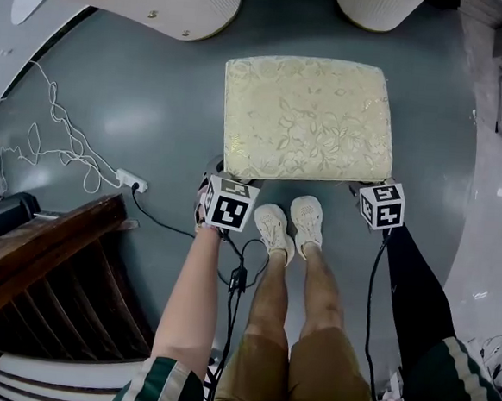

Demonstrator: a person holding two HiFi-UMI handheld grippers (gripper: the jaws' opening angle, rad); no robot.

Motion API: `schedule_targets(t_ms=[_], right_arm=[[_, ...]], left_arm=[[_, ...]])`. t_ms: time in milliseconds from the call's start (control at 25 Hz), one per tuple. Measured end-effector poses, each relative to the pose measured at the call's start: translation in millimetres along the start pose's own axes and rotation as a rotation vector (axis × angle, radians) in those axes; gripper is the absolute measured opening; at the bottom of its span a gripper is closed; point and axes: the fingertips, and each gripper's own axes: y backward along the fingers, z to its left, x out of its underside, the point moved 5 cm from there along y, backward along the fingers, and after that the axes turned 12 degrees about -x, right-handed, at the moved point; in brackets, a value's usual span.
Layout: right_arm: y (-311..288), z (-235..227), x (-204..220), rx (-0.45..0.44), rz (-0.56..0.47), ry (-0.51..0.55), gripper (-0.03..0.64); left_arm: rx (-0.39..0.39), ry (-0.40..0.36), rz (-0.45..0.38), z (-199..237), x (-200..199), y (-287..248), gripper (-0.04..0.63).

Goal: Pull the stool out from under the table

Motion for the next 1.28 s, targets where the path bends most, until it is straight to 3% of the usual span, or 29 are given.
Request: schedule_targets(t_ms=[840, 1280], right_arm=[[25, 7, -10, 0.013, 0.134, -0.042, 0.407], [43, 26, -11, 0.026, 0.188, -0.127, 0.405]], left_arm=[[0.101, 0.037, 0.088, -3, -1, 7, 0.379], [0.162, -0.026, 0.132, 6, -9, 22, 0.379]])
